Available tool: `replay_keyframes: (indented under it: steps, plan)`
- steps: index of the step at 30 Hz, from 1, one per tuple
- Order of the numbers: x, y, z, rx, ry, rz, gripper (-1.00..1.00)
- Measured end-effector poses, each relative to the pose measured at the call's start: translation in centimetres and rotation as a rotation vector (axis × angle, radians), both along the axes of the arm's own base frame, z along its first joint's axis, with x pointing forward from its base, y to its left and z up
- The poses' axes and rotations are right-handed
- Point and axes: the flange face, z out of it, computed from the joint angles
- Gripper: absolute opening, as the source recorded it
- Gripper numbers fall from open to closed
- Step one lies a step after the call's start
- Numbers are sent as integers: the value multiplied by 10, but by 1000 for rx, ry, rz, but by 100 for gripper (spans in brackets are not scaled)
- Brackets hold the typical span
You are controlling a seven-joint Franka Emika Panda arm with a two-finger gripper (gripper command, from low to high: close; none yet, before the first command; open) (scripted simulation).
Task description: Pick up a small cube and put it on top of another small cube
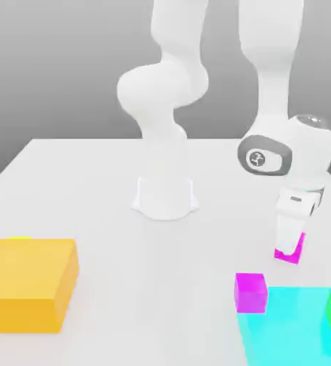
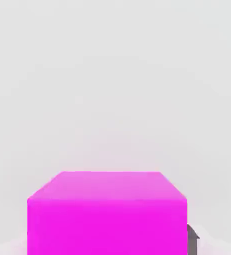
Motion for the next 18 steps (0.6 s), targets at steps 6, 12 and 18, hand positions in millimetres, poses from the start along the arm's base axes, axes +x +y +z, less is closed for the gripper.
replay_keyframes:
  steps: [6, 12, 18]
  plan:
    - [2, 2, 42, -1, -4, 1, -100]
    - [44, -13, 81, -1, 1, -14, -100]
    - [119, -49, 117, 1, 3, -9, -100]
